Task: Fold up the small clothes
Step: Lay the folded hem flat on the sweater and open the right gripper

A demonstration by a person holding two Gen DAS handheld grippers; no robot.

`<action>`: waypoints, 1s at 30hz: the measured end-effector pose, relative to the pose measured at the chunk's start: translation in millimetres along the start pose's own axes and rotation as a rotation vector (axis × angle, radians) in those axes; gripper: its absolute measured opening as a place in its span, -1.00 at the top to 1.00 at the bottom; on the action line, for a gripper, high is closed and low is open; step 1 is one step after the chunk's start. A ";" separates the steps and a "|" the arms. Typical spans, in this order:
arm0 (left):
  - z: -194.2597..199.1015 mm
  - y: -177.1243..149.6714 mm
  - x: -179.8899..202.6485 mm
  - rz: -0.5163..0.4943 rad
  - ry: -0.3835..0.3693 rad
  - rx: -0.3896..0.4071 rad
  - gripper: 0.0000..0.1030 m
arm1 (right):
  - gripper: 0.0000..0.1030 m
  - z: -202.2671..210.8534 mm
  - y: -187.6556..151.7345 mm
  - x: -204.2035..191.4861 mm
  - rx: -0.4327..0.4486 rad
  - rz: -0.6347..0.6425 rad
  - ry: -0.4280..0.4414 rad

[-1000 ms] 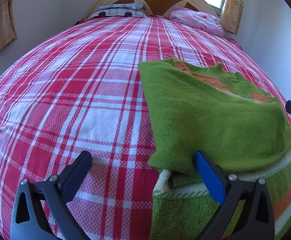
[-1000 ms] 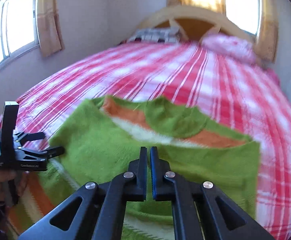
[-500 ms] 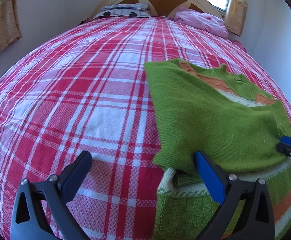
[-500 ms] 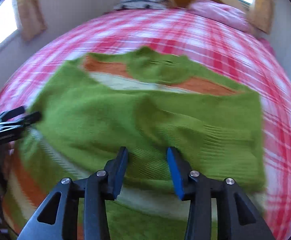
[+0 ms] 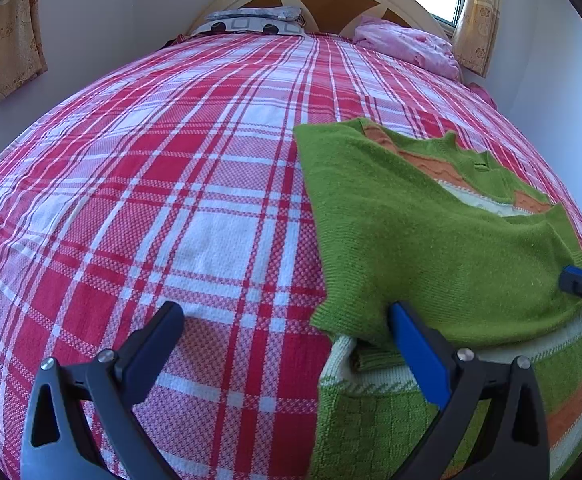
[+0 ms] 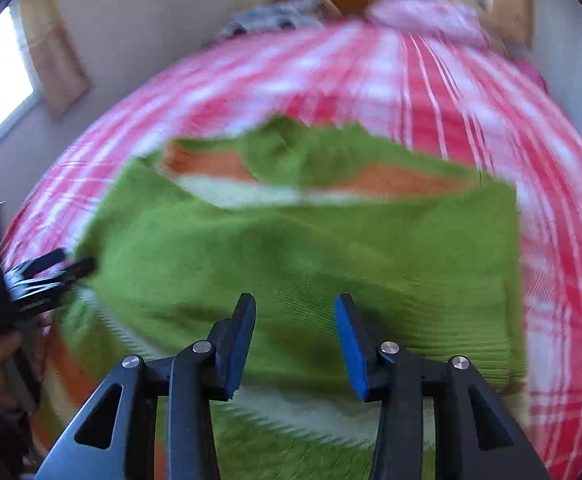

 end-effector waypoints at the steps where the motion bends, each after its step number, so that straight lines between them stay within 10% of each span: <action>1: -0.1 -0.2 -0.1 0.000 -0.001 0.001 -1.00 | 0.17 0.4 -1.2 7.4 0.020 -0.026 0.032; 7: 0.3 0.0 -0.3 0.002 -0.002 0.000 -1.00 | 0.17 23.8 -24.5 76.1 0.069 -0.158 -0.030; 10: 0.7 -0.1 0.1 0.000 -0.001 0.001 -1.00 | 0.23 25.7 -27.4 100.8 0.080 -0.217 0.079; 20: 15.1 -19.2 -1.0 -0.008 0.076 0.018 -1.00 | 0.16 32.9 -44.3 82.2 0.119 -0.153 -0.108; 30: 29.8 -32.3 7.9 -0.034 0.082 0.046 -1.00 | 0.02 55.1 -73.2 65.2 0.117 -0.119 -0.109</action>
Point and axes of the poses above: each gripper's, at about its wrist camera, not at the fingertips, and z roughly against the way its jaws point, x to its right, y to its top, the point moved 8 cm from there along -z, roughly the way its jaws point, and after that the axes turned 15 degrees about -x, right-handed, at the moved point
